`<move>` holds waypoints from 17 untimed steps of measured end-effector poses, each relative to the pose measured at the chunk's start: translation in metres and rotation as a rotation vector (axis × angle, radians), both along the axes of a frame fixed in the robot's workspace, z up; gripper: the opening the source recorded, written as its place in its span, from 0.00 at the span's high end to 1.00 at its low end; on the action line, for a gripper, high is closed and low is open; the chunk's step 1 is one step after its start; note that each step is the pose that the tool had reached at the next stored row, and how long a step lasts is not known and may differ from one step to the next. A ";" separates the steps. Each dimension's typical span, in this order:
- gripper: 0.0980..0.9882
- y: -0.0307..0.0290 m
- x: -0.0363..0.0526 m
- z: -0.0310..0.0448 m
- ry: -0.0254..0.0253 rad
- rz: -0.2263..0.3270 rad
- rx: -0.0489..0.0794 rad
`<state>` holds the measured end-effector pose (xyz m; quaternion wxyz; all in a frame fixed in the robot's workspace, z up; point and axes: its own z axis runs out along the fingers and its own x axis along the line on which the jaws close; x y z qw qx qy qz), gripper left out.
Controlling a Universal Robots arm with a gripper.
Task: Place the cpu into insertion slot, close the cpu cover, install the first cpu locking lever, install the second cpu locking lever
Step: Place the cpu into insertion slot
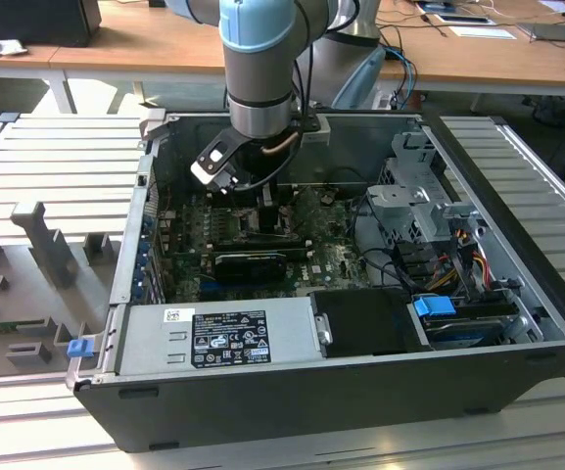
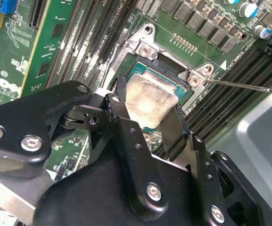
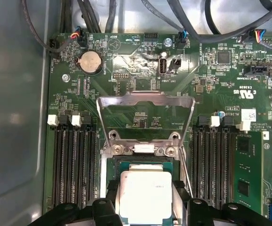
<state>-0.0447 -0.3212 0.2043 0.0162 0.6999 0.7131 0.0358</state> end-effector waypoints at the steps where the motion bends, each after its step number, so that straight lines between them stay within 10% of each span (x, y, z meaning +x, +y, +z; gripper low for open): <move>1: 0.52 0.0003 0.0001 -0.0010 0.0000 0.000 0.000; 12: 0.43 0.0005 0.0000 -0.0037 0.0001 0.000 0.000; 17: 0.43 0.0005 0.0000 0.0075 0.0002 0.000 -0.001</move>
